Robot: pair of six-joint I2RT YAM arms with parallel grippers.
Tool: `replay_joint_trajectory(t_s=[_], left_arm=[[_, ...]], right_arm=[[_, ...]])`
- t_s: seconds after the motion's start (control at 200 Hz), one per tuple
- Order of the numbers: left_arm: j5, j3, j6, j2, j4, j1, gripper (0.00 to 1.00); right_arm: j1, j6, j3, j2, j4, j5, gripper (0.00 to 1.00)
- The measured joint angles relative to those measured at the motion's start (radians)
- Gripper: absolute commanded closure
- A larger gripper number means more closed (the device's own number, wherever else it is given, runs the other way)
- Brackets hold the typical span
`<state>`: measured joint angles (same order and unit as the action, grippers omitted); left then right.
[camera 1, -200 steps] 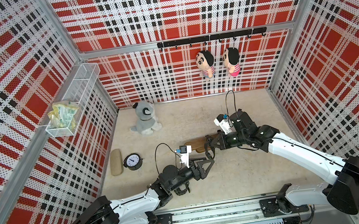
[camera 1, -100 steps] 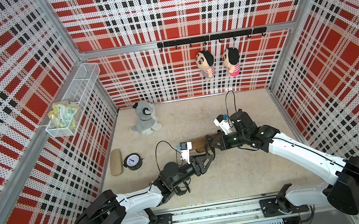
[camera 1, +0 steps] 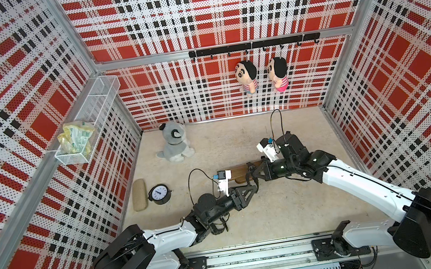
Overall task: Place watch on stand
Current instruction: Pick up the watch at the center of the board, then place the watch on the stand.
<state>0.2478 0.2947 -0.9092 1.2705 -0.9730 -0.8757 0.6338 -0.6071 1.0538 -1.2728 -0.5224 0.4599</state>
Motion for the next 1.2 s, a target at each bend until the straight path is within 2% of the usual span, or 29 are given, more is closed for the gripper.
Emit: replay_joint_trajectory(t_s=[0.296, 0.391, 0.451, 0.566, 0.586, 0.601, 0.747, 0.917, 1.057, 1.197], left_arm=[[-0.001, 0.009, -0.004, 0.002, -0.004, 0.000, 0.61], [-0.002, 0.009, -0.007, -0.008, -0.003, 0.003, 0.63], [-0.003, 0.009, -0.010, -0.025, 0.006, 0.011, 0.64], [-0.021, 0.008, -0.010, -0.091, 0.070, 0.027, 0.67], [-0.024, 0.008, -0.010, -0.105, 0.088, 0.030, 0.67], [-0.029, 0.008, -0.010, -0.122, 0.106, 0.034, 0.68], [-0.090, 0.014, 0.002, -0.267, 0.326, 0.059, 0.69], [-0.221, 0.113, 0.026, -0.375, 0.742, 0.112, 0.71], [-0.304, 0.190, 0.032, -0.388, 0.997, 0.174, 0.71], [-0.356, 0.251, 0.043, -0.336, 1.157, 0.230, 0.72]], right_arm=[[0.000, 0.004, 0.000, 0.000, -0.005, 0.000, 1.00], [0.000, 0.008, 0.000, 0.000, -0.010, -0.004, 0.72], [0.000, 0.019, 0.000, 0.000, -0.019, -0.013, 0.48], [0.000, 0.058, 0.011, 0.000, -0.079, -0.075, 0.38], [0.000, 0.067, 0.017, 0.000, -0.093, -0.092, 0.28], [0.000, 0.066, 0.021, 0.000, -0.105, -0.106, 0.25], [0.000, 0.135, 0.072, 0.004, -0.214, -0.278, 0.23], [-0.010, 0.183, 0.080, 0.030, -0.307, -0.458, 0.22], [-0.020, 0.202, 0.073, 0.043, -0.328, -0.514, 0.22], [-0.021, 0.208, 0.057, 0.043, -0.334, -0.525, 0.23]])
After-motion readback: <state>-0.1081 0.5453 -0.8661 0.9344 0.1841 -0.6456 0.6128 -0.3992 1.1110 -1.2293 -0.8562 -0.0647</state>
